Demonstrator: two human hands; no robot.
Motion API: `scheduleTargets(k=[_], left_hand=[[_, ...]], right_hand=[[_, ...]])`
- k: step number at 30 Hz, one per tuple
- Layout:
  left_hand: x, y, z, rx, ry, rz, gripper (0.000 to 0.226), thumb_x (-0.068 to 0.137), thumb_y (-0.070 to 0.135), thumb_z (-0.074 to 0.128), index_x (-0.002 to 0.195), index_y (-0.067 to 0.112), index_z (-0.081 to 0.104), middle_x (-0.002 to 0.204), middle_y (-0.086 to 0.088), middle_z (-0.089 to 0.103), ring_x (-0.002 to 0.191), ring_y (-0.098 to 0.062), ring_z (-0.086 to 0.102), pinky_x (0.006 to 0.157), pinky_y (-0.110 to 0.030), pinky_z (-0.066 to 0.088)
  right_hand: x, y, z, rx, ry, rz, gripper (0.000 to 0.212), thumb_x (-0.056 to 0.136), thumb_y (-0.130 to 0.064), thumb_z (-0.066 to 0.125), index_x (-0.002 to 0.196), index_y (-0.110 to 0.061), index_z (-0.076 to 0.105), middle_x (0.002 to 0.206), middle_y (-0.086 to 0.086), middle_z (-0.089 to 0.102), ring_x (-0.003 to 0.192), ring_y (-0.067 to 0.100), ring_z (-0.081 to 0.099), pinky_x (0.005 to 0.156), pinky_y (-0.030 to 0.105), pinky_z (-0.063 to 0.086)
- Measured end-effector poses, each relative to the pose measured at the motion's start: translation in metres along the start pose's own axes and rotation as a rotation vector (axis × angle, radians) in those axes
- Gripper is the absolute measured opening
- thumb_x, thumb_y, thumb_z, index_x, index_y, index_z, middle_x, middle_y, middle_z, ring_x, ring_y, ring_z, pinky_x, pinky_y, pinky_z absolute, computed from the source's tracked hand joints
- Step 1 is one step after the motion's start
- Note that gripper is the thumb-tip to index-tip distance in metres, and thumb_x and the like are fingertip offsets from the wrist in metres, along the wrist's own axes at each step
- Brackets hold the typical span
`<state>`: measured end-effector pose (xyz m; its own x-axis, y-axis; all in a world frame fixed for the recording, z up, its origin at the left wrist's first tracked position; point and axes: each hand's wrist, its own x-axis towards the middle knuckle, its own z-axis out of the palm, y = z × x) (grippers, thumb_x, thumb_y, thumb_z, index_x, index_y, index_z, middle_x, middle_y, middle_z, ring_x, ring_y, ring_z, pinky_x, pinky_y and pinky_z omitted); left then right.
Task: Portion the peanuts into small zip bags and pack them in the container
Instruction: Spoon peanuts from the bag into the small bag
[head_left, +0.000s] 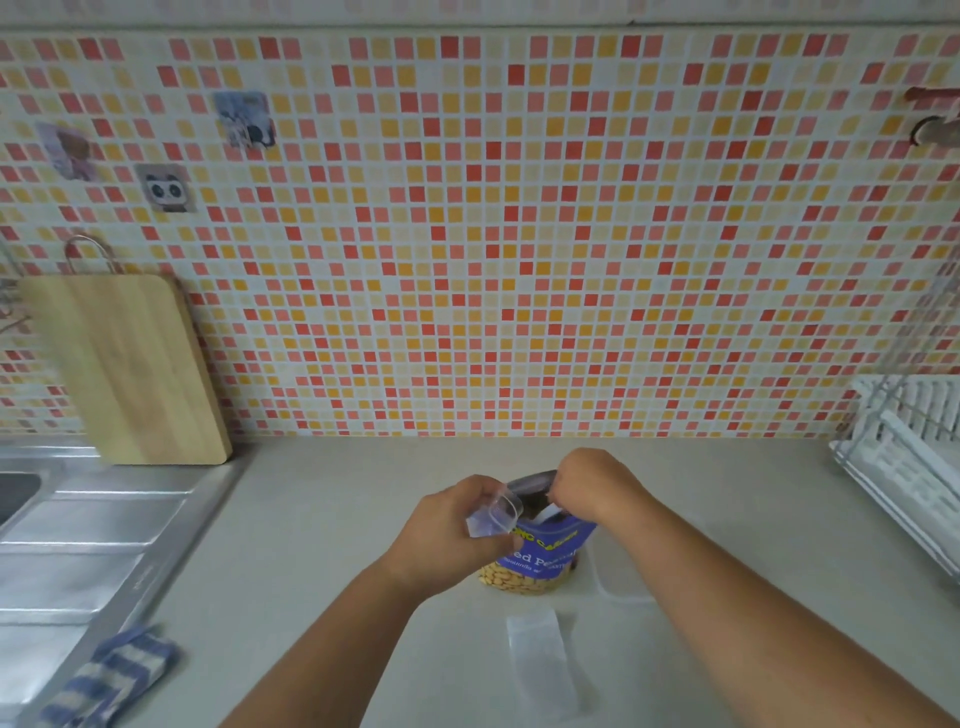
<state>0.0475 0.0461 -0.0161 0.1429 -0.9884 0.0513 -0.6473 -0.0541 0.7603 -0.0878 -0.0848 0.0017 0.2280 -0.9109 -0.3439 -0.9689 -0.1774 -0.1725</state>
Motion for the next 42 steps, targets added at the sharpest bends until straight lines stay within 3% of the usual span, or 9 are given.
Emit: scheduleTargets(k=[7, 10, 12, 16, 21, 27, 31, 36, 42], left_hand=[[0.001, 0.005, -0.011, -0.146, 0.063, -0.066, 0.037, 0.075, 0.035, 0.075, 0.107, 0.030, 0.059, 0.100, 0.009, 0.067, 0.092, -0.011, 0.064, 0.078, -0.028, 0.054], [0.003, 0.007, -0.018, -0.083, 0.124, -0.069, 0.041, 0.074, 0.039, 0.074, 0.111, 0.030, 0.057, 0.100, 0.009, 0.065, 0.090, -0.009, 0.061, 0.073, -0.023, 0.051], [0.004, 0.010, -0.021, 0.014, 0.129, -0.066, 0.045, 0.076, 0.039, 0.073, 0.115, 0.030, 0.055, 0.102, 0.010, 0.061, 0.090, -0.007, 0.058, 0.071, -0.015, 0.046], [0.013, 0.024, -0.020, 0.193, 0.114, -0.048, 0.055, 0.075, 0.042, 0.071, 0.124, 0.030, 0.050, 0.109, 0.011, 0.059, 0.099, -0.010, 0.055, 0.081, -0.023, 0.048], [0.026, 0.038, -0.012, 0.365, 0.072, -0.037, 0.059, 0.075, 0.046, 0.068, 0.128, 0.031, 0.046, 0.120, 0.009, 0.059, 0.108, -0.014, 0.051, 0.087, -0.028, 0.046], [0.033, 0.038, -0.007, 0.482, 0.037, -0.031, 0.056, 0.079, 0.048, 0.064, 0.128, 0.030, 0.045, 0.120, 0.007, 0.059, 0.108, -0.016, 0.052, 0.090, -0.031, 0.045], [0.038, 0.042, -0.001, 0.505, 0.019, -0.058, 0.057, 0.078, 0.049, 0.062, 0.128, 0.030, 0.044, 0.121, 0.005, 0.059, 0.107, -0.017, 0.052, 0.090, -0.033, 0.047], [0.042, 0.044, 0.007, 0.545, 0.015, -0.067, 0.058, 0.078, 0.051, 0.060, 0.129, 0.027, 0.043, 0.122, 0.003, 0.059, 0.107, -0.019, 0.054, 0.091, -0.035, 0.048], [0.046, 0.041, 0.015, 0.550, 0.035, -0.070, 0.056, 0.077, 0.051, 0.061, 0.125, 0.025, 0.045, 0.121, 0.003, 0.059, 0.106, -0.019, 0.052, 0.090, -0.035, 0.045]], right_hand=[[0.004, 0.015, -0.015, -0.132, -0.117, 0.010, 0.019, 0.088, -0.022, 0.050, 0.090, -0.006, 0.061, 0.072, 0.003, 0.048, 0.077, 0.019, 0.052, 0.073, 0.027, 0.041], [0.006, 0.022, -0.024, -0.267, -0.176, -0.030, 0.038, 0.089, -0.018, 0.045, 0.123, -0.013, 0.063, 0.112, 0.005, 0.066, 0.105, 0.019, 0.061, 0.083, 0.026, 0.042], [0.003, 0.026, -0.032, -0.339, -0.217, -0.051, 0.042, 0.090, -0.018, 0.045, 0.130, -0.017, 0.059, 0.133, 0.002, 0.059, 0.120, 0.018, 0.056, 0.089, 0.025, 0.042], [0.003, 0.035, -0.054, -0.373, -0.215, -0.033, 0.041, 0.093, -0.018, 0.046, 0.132, -0.023, 0.055, 0.138, -0.002, 0.053, 0.117, 0.015, 0.054, 0.089, 0.023, 0.041], [0.004, 0.046, -0.073, -0.384, -0.196, -0.049, 0.044, 0.097, -0.015, 0.041, 0.140, -0.023, 0.045, 0.147, 0.001, 0.043, 0.134, 0.019, 0.042, 0.109, 0.028, 0.034], [-0.001, 0.046, -0.085, -0.361, -0.109, -0.176, 0.040, 0.095, -0.011, 0.045, 0.135, -0.013, 0.051, 0.141, 0.006, 0.051, 0.115, 0.015, 0.056, 0.094, 0.013, 0.043], [0.007, 0.041, -0.086, -0.478, -0.122, -0.102, 0.044, 0.097, -0.022, 0.044, 0.140, -0.024, 0.045, 0.146, 0.000, 0.044, 0.132, 0.018, 0.043, 0.106, 0.026, 0.035], [0.016, 0.033, -0.080, -0.546, -0.124, -0.122, 0.041, 0.090, -0.025, 0.053, 0.131, -0.026, 0.056, 0.136, -0.002, 0.055, 0.092, 0.011, 0.046, 0.080, 0.023, 0.038], [0.003, 0.015, -0.082, -0.584, -0.166, -0.206, 0.038, 0.097, -0.022, 0.045, 0.134, -0.023, 0.051, 0.137, -0.001, 0.052, 0.092, 0.013, 0.040, 0.080, 0.024, 0.034]])
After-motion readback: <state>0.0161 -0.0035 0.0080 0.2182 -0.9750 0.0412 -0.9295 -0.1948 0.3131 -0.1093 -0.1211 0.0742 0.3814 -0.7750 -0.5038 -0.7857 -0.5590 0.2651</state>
